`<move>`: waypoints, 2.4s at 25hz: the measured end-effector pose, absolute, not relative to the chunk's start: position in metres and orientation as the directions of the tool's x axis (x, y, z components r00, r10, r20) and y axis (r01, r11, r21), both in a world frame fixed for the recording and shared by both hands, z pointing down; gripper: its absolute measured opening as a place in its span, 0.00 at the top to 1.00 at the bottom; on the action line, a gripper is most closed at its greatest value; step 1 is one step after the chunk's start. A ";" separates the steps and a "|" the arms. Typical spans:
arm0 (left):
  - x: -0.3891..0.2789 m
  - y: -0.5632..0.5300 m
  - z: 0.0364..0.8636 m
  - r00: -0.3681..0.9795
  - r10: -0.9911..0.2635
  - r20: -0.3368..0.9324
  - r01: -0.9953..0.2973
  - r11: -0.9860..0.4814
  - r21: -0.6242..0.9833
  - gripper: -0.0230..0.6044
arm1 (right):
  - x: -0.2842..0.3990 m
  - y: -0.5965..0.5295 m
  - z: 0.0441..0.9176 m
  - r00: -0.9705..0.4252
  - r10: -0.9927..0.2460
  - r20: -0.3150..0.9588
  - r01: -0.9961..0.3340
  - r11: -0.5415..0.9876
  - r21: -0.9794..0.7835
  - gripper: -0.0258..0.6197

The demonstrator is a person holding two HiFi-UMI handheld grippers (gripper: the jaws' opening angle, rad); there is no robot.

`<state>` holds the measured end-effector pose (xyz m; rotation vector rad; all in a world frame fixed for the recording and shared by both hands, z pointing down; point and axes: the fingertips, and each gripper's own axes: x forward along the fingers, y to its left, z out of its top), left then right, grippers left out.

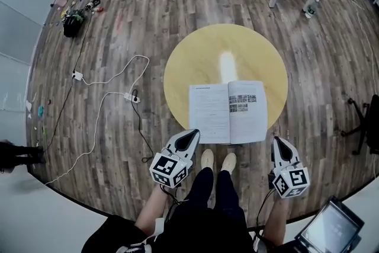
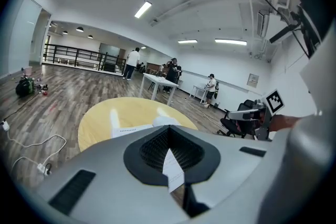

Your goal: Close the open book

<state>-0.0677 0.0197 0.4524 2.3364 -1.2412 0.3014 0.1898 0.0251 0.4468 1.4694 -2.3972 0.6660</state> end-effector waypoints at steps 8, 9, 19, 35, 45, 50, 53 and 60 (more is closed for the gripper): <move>-0.066 0.018 0.469 0.563 -0.711 0.422 -0.826 -0.463 0.321 0.97 | 0.192 0.022 0.467 -0.463 -0.755 0.464 -0.886 0.384 -0.261 0.96; -0.066 0.017 0.469 0.563 -0.712 0.421 -0.826 -0.463 0.322 0.97 | 0.191 0.021 0.469 -0.464 -0.753 0.467 -0.886 0.384 -0.261 0.96; -0.069 0.017 0.478 0.560 -0.704 0.438 -0.828 -0.454 0.329 0.97 | 0.187 0.017 0.500 -0.463 -0.717 0.521 -0.884 0.333 -0.327 0.74; -0.071 0.021 0.510 0.551 -0.673 0.493 -0.835 -0.432 0.341 0.97 | 0.196 0.014 0.555 -0.445 -0.637 0.630 -0.892 0.255 -0.373 0.48; -0.074 0.022 0.543 0.533 -0.659 0.531 -0.846 -0.402 0.350 0.97 | 0.197 0.016 0.606 -0.446 -0.583 0.679 -0.891 0.216 -0.400 0.48; -0.078 0.014 0.549 0.514 -0.676 0.528 -0.857 -0.383 0.344 0.97 | 0.198 0.015 0.624 -0.452 -0.554 0.699 -0.886 0.191 -0.422 0.48; -0.079 0.008 0.550 0.507 -0.684 0.525 -0.862 -0.381 0.336 0.97 | 0.198 0.015 0.632 -0.457 -0.538 0.708 -0.884 0.184 -0.431 0.48; -0.080 0.003 0.551 0.500 -0.686 0.528 -0.865 -0.377 0.330 0.97 | 0.199 0.014 0.644 -0.456 -0.520 0.722 -0.885 0.179 -0.430 0.48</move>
